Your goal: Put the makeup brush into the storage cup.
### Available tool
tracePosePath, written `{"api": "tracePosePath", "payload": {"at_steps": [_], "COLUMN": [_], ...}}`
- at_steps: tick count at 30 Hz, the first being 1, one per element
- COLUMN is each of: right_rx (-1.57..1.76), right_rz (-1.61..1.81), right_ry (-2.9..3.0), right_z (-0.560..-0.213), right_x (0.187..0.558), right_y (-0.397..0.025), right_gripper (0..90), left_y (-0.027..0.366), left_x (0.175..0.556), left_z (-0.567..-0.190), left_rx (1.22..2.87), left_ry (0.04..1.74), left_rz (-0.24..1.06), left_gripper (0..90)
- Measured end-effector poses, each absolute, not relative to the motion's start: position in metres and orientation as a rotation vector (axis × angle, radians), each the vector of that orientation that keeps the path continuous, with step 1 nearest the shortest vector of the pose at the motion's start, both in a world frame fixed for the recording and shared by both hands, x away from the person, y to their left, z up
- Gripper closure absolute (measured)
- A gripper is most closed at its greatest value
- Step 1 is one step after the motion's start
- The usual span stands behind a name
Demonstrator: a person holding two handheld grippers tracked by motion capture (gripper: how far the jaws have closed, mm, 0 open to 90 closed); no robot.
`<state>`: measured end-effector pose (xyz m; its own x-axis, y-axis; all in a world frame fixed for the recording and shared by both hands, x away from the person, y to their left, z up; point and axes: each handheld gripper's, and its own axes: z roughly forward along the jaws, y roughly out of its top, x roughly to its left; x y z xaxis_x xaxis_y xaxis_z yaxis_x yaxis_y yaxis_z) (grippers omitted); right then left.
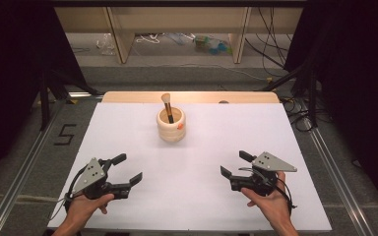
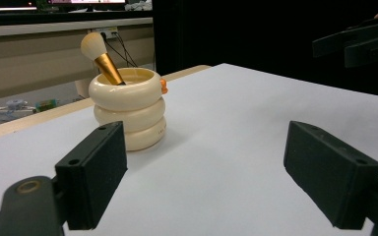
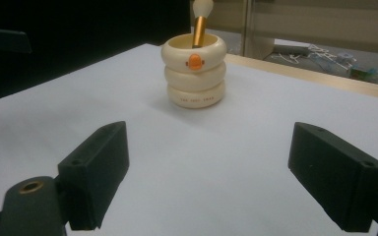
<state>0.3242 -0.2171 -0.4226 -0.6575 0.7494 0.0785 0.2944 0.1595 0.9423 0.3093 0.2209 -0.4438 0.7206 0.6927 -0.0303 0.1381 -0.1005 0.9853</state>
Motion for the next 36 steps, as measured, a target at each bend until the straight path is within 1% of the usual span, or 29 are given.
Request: {"api": "tracePosePath", "payload": {"at_steps": [14,36], "right_rx": [0.978,0.96], "right_rz": [1.429,1.465], "right_ry": [2.036,2.0], "right_z": [-0.425,-0.427], "right_x": [0.308,0.309], "right_y": [-0.227,-0.228], "right_gripper": [16.4,16.5], "left_y": [0.22,0.221], "left_x": [0.31,0.31], "left_z": [-0.444,-0.444], "left_rx": [1.64,1.642], "left_ry": [0.676,0.676], "left_rz": [0.535,0.535], "left_gripper": [16.4,16.5]}}
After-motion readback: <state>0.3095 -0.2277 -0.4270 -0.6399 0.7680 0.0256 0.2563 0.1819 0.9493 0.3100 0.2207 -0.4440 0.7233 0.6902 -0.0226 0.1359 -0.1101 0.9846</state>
